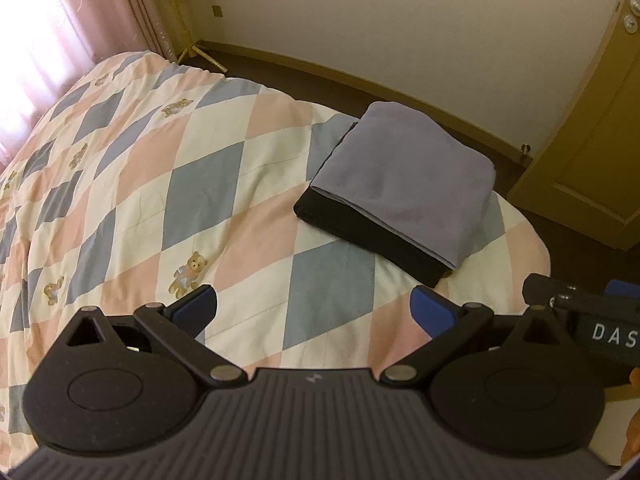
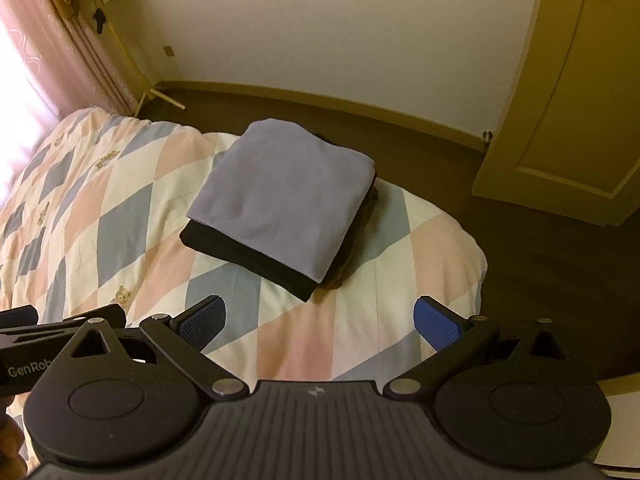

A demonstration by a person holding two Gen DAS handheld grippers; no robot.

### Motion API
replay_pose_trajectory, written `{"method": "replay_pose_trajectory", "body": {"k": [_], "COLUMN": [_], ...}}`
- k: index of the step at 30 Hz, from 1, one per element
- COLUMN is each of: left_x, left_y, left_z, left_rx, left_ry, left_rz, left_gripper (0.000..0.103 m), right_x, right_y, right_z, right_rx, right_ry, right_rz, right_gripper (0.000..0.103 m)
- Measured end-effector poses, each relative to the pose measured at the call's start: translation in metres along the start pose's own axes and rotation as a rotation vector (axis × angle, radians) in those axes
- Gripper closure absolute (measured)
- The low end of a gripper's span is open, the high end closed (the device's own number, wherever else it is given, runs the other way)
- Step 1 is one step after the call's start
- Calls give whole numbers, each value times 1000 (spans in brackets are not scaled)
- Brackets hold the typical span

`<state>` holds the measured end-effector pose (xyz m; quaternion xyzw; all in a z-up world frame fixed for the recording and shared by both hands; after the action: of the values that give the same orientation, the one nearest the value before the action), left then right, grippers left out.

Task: Fold clothes

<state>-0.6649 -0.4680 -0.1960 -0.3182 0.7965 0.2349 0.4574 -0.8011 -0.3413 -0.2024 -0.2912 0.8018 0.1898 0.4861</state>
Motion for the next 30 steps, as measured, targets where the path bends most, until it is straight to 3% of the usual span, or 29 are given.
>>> {"method": "replay_pose_trajectory", "body": {"k": [14,30], "left_x": [30,46], "left_y": [7,18], "left_z": [-23,-37], "left_rx": [25,28], "left_ry": [-41,-60], "left_rz": [-34,-21], "left_gripper": [1,1], "right_x": [34,41], "right_y": [3,15], "right_z": [-24,-38], "right_rx": [-24,-54], "right_ry": [-43,-43], "right_rz": [-2,-4], "right_gripper": [0,0]}}
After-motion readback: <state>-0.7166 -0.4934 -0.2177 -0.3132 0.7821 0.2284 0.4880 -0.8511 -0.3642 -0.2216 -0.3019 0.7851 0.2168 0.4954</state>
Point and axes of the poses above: each gripper's, at about its wrist camera, not at the fingertips, and x roughly the way its jaws point, y to its right, z to its underside, the point moved 6 cm from there along x, roughly the way its jaws point, and after that the axes turned 10 degrees about z, right-handed, at the moved point
